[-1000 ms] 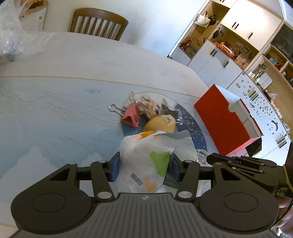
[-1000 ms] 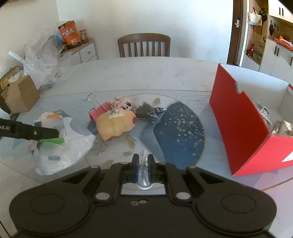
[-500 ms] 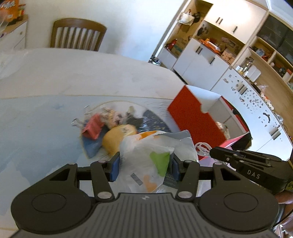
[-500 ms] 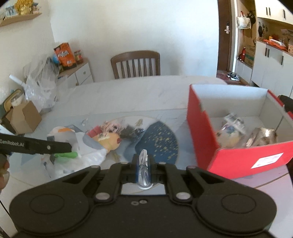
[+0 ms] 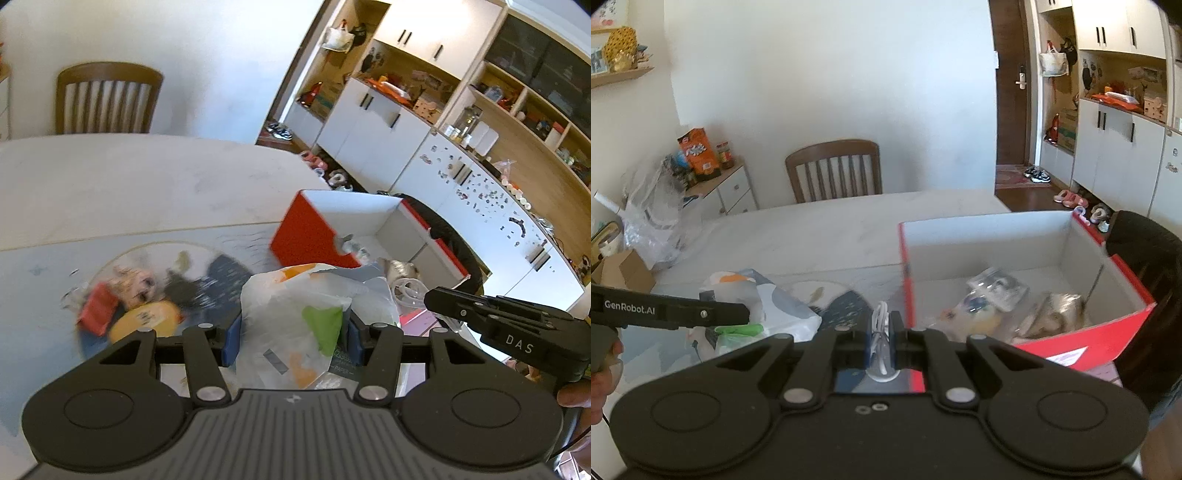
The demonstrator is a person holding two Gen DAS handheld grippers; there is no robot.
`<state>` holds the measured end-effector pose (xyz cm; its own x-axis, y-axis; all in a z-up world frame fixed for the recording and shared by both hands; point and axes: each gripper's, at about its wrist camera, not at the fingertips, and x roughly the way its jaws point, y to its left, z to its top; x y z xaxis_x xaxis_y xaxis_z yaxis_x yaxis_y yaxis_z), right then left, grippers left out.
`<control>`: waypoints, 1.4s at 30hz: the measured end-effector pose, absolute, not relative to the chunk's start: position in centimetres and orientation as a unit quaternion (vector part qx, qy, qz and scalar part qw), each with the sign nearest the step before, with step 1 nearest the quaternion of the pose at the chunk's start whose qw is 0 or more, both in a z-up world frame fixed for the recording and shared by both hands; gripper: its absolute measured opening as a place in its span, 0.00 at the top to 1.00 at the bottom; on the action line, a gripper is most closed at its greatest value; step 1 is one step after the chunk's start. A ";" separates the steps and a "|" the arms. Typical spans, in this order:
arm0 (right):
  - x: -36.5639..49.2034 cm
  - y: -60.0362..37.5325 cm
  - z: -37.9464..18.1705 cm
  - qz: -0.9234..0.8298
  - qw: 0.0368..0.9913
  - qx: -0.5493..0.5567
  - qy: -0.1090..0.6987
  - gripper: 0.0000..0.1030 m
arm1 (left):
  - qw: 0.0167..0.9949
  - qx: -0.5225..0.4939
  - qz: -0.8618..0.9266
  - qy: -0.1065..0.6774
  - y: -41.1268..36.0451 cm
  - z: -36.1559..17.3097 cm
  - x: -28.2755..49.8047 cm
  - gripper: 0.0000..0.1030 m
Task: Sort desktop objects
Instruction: 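Carry the plastic bag and cable over the red shoebox with both tools, then lower into the shoebox and open right tool, then open left tool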
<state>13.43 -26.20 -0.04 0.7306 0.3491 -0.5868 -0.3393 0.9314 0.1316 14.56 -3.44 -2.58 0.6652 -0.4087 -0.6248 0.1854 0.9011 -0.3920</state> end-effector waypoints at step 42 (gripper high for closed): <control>30.0 -39.4 -5.4 0.144 0.919 -0.011 0.367 0.92 | 0.897 0.061 -0.202 0.387 -26.2 -4.5 29.0 0.49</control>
